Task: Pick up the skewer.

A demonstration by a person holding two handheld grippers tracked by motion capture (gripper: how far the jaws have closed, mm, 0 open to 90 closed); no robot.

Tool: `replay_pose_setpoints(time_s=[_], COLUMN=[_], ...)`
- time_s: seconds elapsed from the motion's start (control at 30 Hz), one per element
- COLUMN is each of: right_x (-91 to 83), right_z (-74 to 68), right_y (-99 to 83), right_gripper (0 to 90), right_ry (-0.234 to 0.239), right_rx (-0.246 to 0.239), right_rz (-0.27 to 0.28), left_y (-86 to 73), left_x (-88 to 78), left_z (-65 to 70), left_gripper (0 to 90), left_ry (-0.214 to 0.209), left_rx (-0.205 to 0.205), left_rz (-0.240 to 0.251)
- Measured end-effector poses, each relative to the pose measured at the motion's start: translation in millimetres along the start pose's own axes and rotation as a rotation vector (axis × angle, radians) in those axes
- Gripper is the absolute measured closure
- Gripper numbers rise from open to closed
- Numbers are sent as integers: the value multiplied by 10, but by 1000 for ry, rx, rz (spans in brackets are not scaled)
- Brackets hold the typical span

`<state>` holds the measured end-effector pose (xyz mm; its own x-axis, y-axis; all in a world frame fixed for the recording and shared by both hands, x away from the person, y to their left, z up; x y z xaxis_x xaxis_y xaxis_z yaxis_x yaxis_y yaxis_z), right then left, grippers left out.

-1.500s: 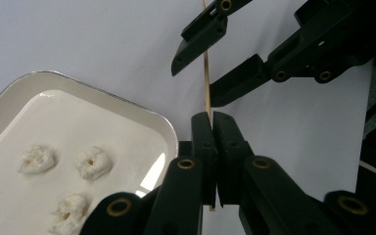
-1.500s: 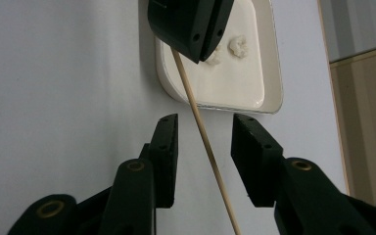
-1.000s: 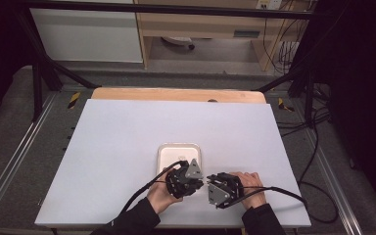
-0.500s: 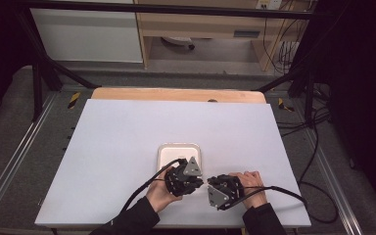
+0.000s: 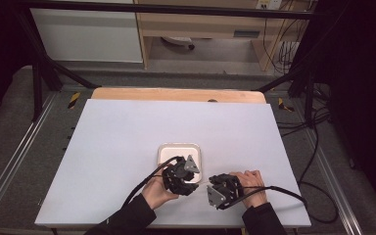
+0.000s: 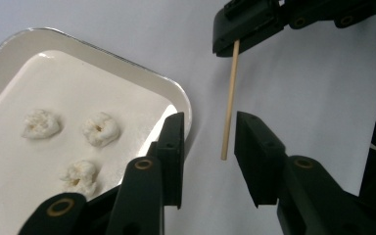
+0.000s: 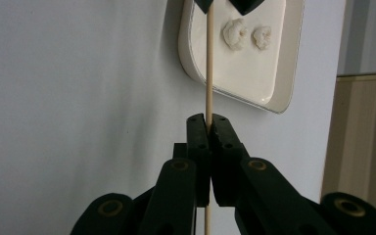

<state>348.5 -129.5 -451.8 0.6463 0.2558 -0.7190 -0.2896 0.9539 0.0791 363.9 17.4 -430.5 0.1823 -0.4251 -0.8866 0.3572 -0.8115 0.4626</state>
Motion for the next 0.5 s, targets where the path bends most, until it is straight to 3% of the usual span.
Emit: replay_pose_setpoints(time_s=[0.13,0.5], right_x=[-3,-7], right_z=[6,4], right_y=[23,58], right_gripper=[885,886], right_ry=[-3,-3], right_rx=[-22,-47], right_rz=[-13,-15], left_y=[20,137], left_x=[16,81], left_z=[10,40], left_gripper=[694,821], left_ry=[-5,-18], left_rx=[24,56], left_rz=[-51,-107])
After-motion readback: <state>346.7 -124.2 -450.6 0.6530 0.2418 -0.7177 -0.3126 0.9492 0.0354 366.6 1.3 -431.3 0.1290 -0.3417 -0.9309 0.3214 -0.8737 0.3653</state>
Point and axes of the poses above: each handheld gripper's, and its own axes: x roughly forward along the jaws, y roughly out of its top, z roughly to its right, the point moved 4 cm from there along x, roughly forward along the jaws, and after that the axes turned 7 degrees about -z, right-handed, at the moved point
